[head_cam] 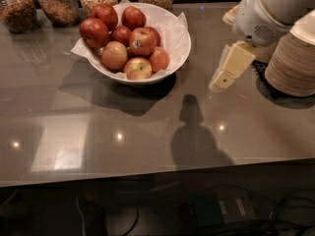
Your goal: Pick apple from white bowl
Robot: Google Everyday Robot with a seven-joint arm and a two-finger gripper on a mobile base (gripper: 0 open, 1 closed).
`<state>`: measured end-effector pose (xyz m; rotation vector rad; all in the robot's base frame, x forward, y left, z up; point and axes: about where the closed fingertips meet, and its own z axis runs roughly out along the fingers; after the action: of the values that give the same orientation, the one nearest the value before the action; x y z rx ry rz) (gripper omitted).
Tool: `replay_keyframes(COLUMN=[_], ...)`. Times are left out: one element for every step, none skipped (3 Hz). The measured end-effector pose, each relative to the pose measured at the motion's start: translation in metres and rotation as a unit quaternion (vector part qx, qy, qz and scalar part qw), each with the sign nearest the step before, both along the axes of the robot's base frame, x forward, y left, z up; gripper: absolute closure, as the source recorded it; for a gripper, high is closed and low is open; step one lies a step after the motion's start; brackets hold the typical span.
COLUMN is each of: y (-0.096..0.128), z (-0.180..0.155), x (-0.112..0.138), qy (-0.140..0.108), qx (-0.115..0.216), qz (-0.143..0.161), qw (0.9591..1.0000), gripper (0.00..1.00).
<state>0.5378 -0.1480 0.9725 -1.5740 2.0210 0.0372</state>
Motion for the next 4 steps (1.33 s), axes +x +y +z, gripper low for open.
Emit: replay_keyframes(y=[0.034,0.066,0.100,0.125], z=[0.009,0.018,0.015,0.006], x=[0.043,0.078,0.110,0.135], qy=[-0.032,-0.051,-0.050,-0.040], qx=[0.034,0.064,0.093,0.117], qz=[0.012,0.018,0.023,0.024], qw=[0.9988,0.9965,0.9942,0.9921], gripper=[0.00,0.00,0.00,0.00])
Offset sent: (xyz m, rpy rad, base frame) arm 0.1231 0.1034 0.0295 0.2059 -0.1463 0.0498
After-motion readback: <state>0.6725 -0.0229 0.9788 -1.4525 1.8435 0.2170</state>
